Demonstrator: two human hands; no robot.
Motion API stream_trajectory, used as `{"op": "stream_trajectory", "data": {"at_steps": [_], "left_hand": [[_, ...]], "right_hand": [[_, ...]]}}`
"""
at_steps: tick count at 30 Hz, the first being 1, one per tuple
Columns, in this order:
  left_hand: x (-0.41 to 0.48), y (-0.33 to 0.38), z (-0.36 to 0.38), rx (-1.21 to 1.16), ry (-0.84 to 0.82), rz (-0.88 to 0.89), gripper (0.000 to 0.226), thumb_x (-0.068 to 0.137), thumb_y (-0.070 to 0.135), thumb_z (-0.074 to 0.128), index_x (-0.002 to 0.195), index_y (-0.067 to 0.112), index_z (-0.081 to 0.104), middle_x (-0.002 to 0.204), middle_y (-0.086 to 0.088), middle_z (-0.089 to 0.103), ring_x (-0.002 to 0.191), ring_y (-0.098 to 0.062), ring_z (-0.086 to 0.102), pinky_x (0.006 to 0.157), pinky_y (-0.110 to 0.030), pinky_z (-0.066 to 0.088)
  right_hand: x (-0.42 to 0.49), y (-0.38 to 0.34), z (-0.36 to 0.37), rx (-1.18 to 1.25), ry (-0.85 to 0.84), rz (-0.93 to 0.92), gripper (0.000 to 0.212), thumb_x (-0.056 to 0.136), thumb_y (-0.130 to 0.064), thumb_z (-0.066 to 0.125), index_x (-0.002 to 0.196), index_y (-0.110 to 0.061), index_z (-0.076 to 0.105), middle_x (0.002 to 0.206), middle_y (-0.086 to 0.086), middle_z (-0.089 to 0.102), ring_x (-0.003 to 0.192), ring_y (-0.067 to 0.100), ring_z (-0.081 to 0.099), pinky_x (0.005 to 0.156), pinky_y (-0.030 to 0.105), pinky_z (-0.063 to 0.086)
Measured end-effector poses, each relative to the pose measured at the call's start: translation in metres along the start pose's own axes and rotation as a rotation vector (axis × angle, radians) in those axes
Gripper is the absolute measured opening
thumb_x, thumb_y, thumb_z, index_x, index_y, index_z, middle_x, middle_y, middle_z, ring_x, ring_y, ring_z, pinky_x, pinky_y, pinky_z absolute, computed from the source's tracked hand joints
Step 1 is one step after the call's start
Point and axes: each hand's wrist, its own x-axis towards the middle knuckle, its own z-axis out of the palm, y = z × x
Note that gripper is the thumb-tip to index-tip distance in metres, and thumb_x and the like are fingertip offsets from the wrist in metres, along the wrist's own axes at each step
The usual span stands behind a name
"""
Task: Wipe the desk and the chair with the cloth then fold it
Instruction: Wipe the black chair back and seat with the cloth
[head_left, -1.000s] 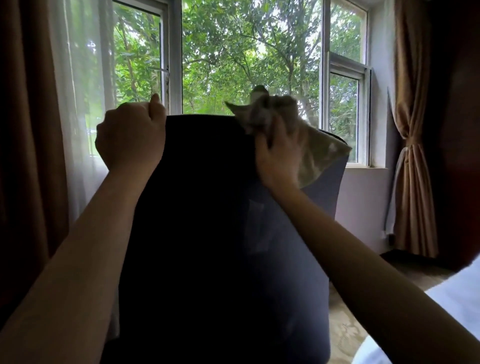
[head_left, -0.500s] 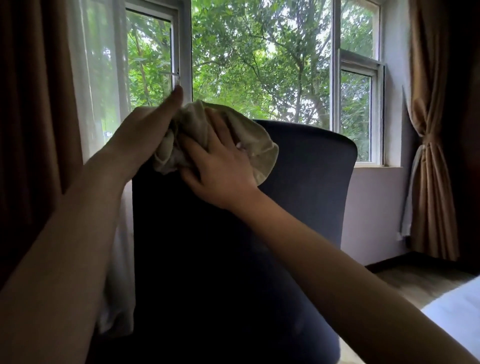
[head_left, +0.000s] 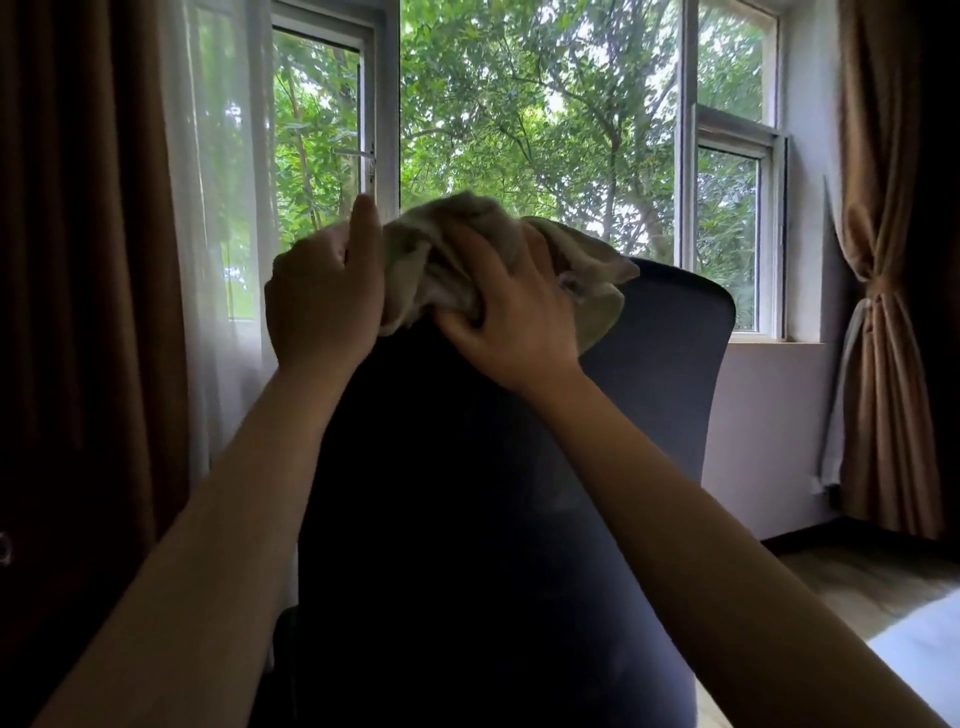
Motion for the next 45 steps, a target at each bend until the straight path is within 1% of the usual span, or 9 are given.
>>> {"op": "stream_trajectory", "data": {"at_steps": [4, 14, 18, 21, 25, 31, 35, 41, 45], "left_hand": [[-0.013, -0.018, 0.011, 0.020, 0.223, 0.054, 0.035, 0.101, 0.032, 0.033, 0.072, 0.015, 0.044, 0.063, -0.003, 0.043, 0.065, -0.025, 0.042, 0.058, -0.026, 0.016], [-0.011, -0.010, 0.016, -0.087, 0.159, -0.054, 0.032, 0.100, 0.028, 0.034, 0.073, 0.014, 0.046, 0.063, 0.000, 0.043, 0.069, -0.023, 0.040, 0.061, -0.029, 0.022], [-0.008, -0.005, 0.009, -0.216, 0.058, -0.139, 0.040, 0.104, 0.026, 0.024, 0.092, 0.016, 0.061, 0.089, 0.002, 0.056, 0.093, -0.020, 0.053, 0.061, -0.019, 0.025], [-0.009, -0.005, 0.003, -0.406, -0.011, -0.190, 0.043, 0.103, 0.033, 0.024, 0.074, 0.025, 0.054, 0.080, 0.008, 0.057, 0.087, -0.012, 0.052, 0.064, -0.017, 0.035], [-0.007, -0.013, 0.001, -0.571, -0.054, -0.207, 0.049, 0.101, 0.038, 0.030, 0.061, 0.027, 0.056, 0.078, -0.003, 0.066, 0.085, -0.028, 0.059, 0.078, -0.033, 0.043], [-0.009, -0.024, -0.003, -0.700, -0.171, -0.150, 0.033, 0.098, 0.031, 0.042, 0.079, 0.019, 0.066, 0.078, 0.007, 0.068, 0.078, -0.008, 0.060, 0.079, -0.026, 0.045], [-0.010, -0.021, -0.003, -0.581, -0.203, -0.095, 0.017, 0.095, 0.020, 0.049, 0.084, 0.022, 0.061, 0.075, 0.010, 0.058, 0.068, 0.004, 0.050, 0.067, -0.015, 0.039], [-0.014, -0.019, 0.000, -0.514, -0.206, -0.056, 0.018, 0.097, 0.028, 0.047, 0.091, 0.018, 0.060, 0.071, 0.012, 0.055, 0.067, 0.001, 0.049, 0.061, -0.015, 0.036], [-0.017, -0.014, 0.003, -0.448, -0.208, -0.027, 0.020, 0.097, 0.033, 0.045, 0.090, 0.019, 0.057, 0.072, 0.011, 0.054, 0.066, 0.003, 0.049, 0.059, -0.010, 0.035]], "right_hand": [[-0.006, 0.042, -0.012, 0.082, 0.101, 0.302, 0.066, 0.075, -0.047, 0.045, 0.135, -0.019, 0.049, 0.137, 0.012, 0.049, 0.122, 0.034, 0.047, 0.085, 0.044, 0.045], [-0.015, 0.147, -0.032, 0.064, 0.105, 0.862, 0.067, 0.084, -0.058, 0.025, 0.128, -0.016, 0.054, 0.125, 0.017, 0.057, 0.112, 0.036, 0.053, 0.091, 0.040, 0.042], [-0.001, 0.079, -0.026, 0.072, 0.024, 0.524, 0.063, 0.079, -0.055, 0.027, 0.118, -0.017, 0.060, 0.124, 0.013, 0.058, 0.110, 0.032, 0.055, 0.087, 0.040, 0.044], [-0.004, 0.018, -0.014, 0.102, 0.010, 0.105, 0.056, 0.078, -0.040, 0.043, 0.125, -0.015, 0.060, 0.133, 0.019, 0.053, 0.125, 0.041, 0.045, 0.099, 0.046, 0.037], [-0.024, -0.029, 0.006, 0.092, -0.044, -0.079, 0.055, 0.081, -0.034, 0.047, 0.131, -0.015, 0.055, 0.142, 0.026, 0.039, 0.136, 0.049, 0.021, 0.101, 0.061, 0.031], [-0.033, -0.010, 0.018, -0.009, -0.032, -0.528, 0.042, 0.085, -0.031, 0.056, 0.119, -0.009, 0.062, 0.128, 0.034, 0.050, 0.126, 0.048, 0.035, 0.114, 0.049, 0.016], [-0.029, 0.035, -0.004, 0.040, -0.072, 0.000, 0.050, 0.089, -0.039, 0.039, 0.136, -0.024, 0.040, 0.112, 0.024, 0.063, 0.100, 0.044, 0.061, 0.081, 0.045, 0.051], [-0.043, 0.095, -0.016, 0.133, 0.201, 0.894, 0.055, 0.101, -0.035, 0.030, 0.150, -0.013, 0.018, 0.159, 0.008, 0.005, 0.143, 0.027, 0.017, 0.111, 0.037, 0.017], [-0.051, 0.111, -0.020, 0.310, 0.187, 1.283, 0.058, 0.100, -0.048, 0.022, 0.151, -0.026, 0.007, 0.159, 0.000, 0.000, 0.145, 0.027, 0.010, 0.115, 0.042, 0.008]]}}
